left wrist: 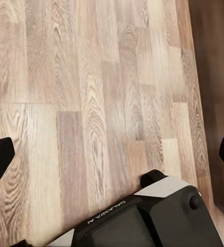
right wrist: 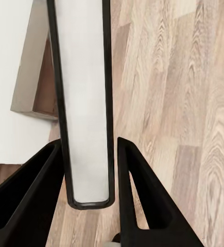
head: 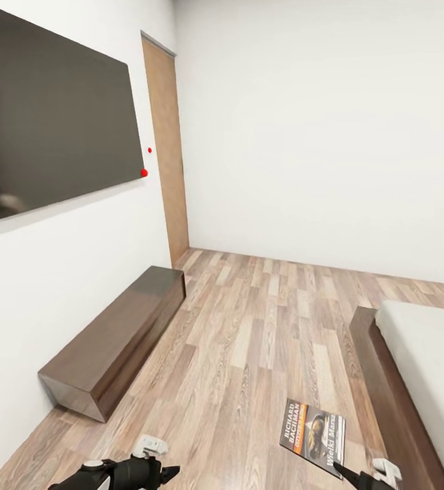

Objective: In the bedroom, move the book from the bed onto either nightstand, and place the two sandals side by side next to the bed.

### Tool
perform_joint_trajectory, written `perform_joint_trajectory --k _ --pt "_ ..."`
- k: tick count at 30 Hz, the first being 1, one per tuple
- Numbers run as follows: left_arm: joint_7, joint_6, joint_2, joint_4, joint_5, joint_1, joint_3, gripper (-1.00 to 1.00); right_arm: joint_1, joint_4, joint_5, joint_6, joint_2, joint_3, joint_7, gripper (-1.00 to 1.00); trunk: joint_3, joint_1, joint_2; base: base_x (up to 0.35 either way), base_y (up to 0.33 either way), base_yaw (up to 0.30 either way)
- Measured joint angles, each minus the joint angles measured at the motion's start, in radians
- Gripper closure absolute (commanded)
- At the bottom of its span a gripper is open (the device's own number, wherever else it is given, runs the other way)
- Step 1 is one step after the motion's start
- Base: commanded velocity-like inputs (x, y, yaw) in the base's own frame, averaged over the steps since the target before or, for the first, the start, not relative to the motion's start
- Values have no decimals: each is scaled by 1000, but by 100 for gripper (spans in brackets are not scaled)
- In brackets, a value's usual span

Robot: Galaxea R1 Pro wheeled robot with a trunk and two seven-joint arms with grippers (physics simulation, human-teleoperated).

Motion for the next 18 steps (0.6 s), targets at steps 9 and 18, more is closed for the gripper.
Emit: perform_joint_trajectory --k 9,18 --pt "8 -1 -7 15 0 0 0 -100 0 7 0 -3 3 -4 -80 100 0 0 0 316 96 0" --pt "10 -1 -25 18 -1 0 0 -100 0 3 -3 -3 44 -4 -346 100 0 0 0 190 60 0"
